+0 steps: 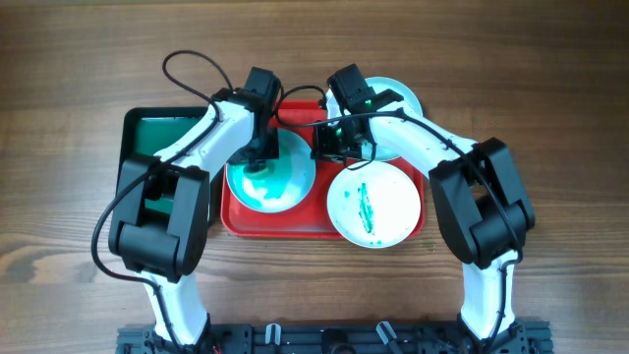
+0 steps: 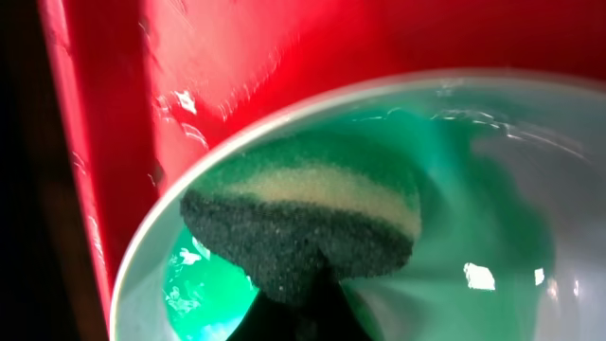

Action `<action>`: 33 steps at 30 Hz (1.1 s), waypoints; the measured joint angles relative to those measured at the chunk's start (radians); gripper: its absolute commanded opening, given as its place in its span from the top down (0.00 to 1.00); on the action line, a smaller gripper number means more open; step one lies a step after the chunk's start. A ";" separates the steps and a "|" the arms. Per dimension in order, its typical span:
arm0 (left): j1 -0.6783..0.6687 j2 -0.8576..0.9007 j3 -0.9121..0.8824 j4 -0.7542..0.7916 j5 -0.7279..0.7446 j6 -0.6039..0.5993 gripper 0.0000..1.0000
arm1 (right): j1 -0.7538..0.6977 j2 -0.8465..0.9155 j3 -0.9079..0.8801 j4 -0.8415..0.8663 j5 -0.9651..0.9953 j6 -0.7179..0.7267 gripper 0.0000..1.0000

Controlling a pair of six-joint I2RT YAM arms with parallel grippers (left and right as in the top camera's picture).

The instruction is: Clean dirty plates on tray and stack at the side

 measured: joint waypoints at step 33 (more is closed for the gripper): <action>0.035 0.037 0.263 -0.010 0.029 -0.055 0.96 | -0.006 -0.002 0.001 0.040 0.011 0.008 0.62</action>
